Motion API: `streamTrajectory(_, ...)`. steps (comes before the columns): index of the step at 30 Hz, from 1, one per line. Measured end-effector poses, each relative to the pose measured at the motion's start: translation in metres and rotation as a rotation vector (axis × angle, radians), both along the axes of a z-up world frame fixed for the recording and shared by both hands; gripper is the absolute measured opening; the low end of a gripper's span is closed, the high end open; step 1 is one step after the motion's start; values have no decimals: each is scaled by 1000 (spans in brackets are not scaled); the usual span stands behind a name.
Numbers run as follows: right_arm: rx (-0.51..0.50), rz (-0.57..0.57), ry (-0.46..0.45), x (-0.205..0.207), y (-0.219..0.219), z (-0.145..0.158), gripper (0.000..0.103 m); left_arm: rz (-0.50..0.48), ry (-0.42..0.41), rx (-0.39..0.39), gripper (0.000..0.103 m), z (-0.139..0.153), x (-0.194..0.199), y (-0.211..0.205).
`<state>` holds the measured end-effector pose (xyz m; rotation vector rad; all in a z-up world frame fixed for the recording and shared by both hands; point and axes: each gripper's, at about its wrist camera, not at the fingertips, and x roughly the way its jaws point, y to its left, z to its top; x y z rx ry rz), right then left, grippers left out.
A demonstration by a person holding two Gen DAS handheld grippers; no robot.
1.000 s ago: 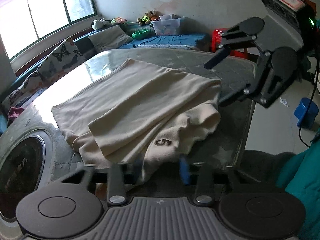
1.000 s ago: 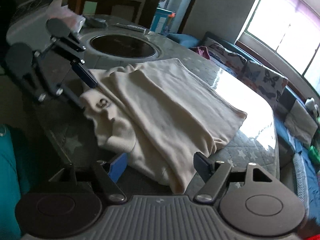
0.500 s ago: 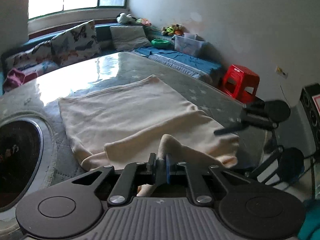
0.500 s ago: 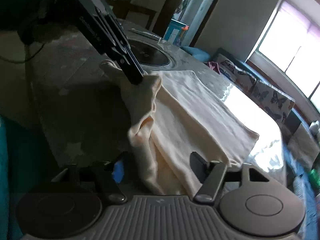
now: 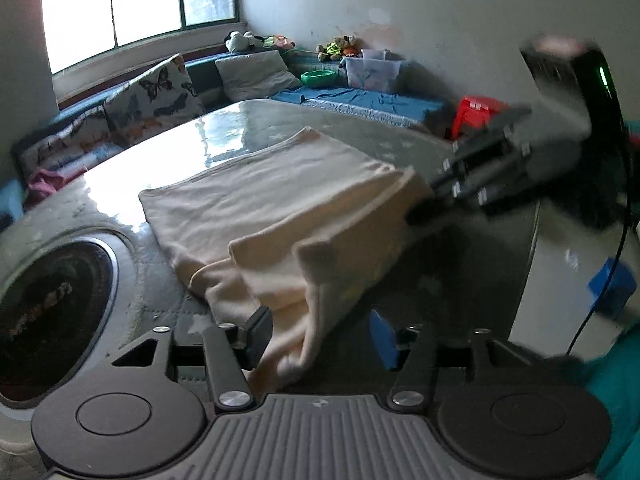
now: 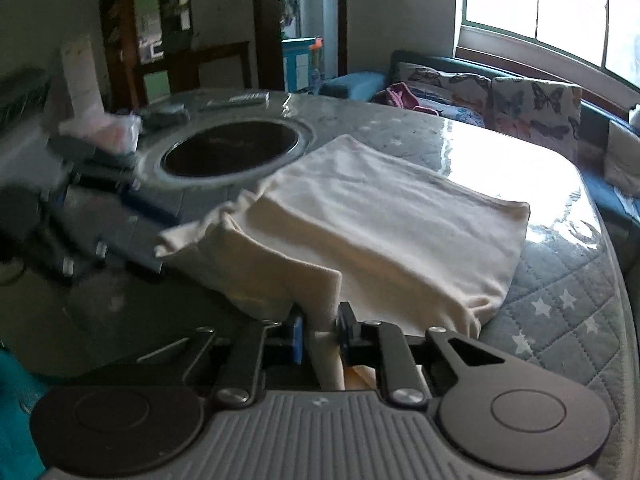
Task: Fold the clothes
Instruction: 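Grasp the sweatshirt hem with both grippers and lift it, then fold the hem over toward the collar with both grippers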
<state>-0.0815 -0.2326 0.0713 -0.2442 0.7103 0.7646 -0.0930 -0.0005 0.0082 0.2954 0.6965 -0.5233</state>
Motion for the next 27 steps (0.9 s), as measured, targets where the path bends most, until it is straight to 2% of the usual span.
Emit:
streamTrajectory(2,14,-10,-1,4,0,4,14,0,-27,57,58,-7,-2,-4)
streamTrajectory(5,16,-11,-4,4,2,5,13,-8,-35,84,57,-14,1,-8)
streamTrajectory(8,2,-4,-5,0,4,1,13,-17,-58,122,39,-18,4,-8)
streamTrajectory(10,-1,5,-6,-3,4,-2,13,-17,-42,105,22,-19,8,-5)
streamTrajectory(13,-15,28,-13,-8,5,-7,15,-15,-37,89,15,-19,10,-3)
streamTrajectory(20,-101,115,-96,-26,13,-22,27,-37,-47,103,18,-23,6,-5)
streamTrajectory(24,-129,137,-134,-31,18,-27,27,-48,-62,121,18,-24,3,-6)
streamTrajectory(27,-109,128,-135,-31,17,-25,25,-52,-69,124,16,-24,3,-5)
